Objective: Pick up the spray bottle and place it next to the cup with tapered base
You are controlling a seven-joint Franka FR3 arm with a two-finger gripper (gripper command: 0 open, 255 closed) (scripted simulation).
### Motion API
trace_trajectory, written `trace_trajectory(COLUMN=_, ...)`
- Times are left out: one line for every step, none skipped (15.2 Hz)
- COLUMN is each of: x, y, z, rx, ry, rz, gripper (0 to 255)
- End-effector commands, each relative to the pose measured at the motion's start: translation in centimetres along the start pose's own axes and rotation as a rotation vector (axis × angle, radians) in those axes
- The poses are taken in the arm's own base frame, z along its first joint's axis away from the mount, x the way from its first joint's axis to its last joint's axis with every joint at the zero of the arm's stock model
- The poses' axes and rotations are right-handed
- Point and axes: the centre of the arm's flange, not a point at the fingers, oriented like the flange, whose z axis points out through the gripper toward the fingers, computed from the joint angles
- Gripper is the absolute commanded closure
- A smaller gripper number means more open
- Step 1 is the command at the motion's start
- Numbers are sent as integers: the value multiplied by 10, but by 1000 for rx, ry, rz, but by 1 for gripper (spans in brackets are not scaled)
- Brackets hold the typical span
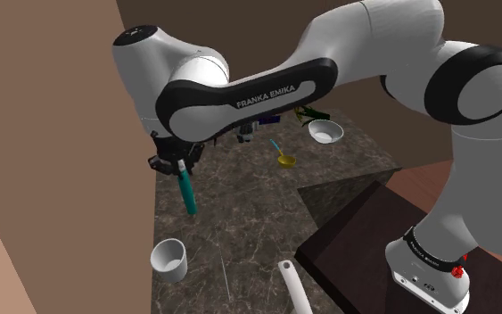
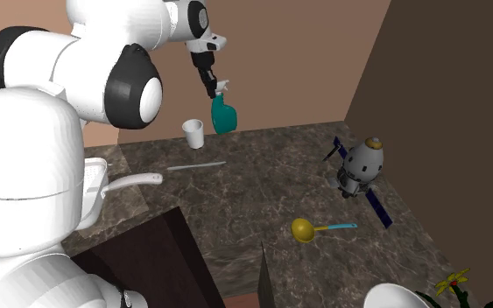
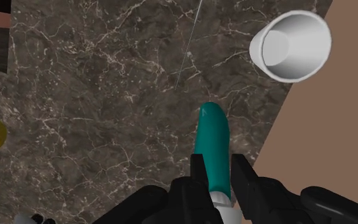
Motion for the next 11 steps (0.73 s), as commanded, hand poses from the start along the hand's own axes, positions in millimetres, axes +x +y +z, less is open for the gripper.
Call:
trace_trajectory(x=-2, y=-2, z=10, rx=1, ry=0, rz=0, gripper=255)
trace_trajectory(x=-2, y=-2, z=16, rx=1, ry=0, rz=0, gripper=255)
trace_trajectory(x=-3, y=-3, z=21, rx=1, ry=0, rz=0, gripper=255)
trace_trajectory(x=-3, y=-3, z=26, rx=1, ry=0, rz=0, gripper=255)
trace_trajectory(x=-3, y=-4, z=31, rx=1, ry=0, rz=0, gripper=255)
trace_trajectory(x=-4, y=-4, z=36, rx=1, ry=0, rz=0, gripper=255)
trace_trajectory(x=-4, y=-5, z=42, rx=1, ry=0, rz=0, gripper=255)
trace_trajectory(x=-4, y=-5, z=47, rx=1, ry=0, rz=0, gripper=255)
trace_trajectory(x=-5, y=-6, z=52, rx=1, ry=0, rz=0, gripper=255)
trace_trajectory(x=-5, y=-6, z=57, rx=1, ry=0, rz=0, gripper=255)
trace_trajectory(x=-6, y=-7, z=63, rx=1, ry=0, rz=0, gripper=255)
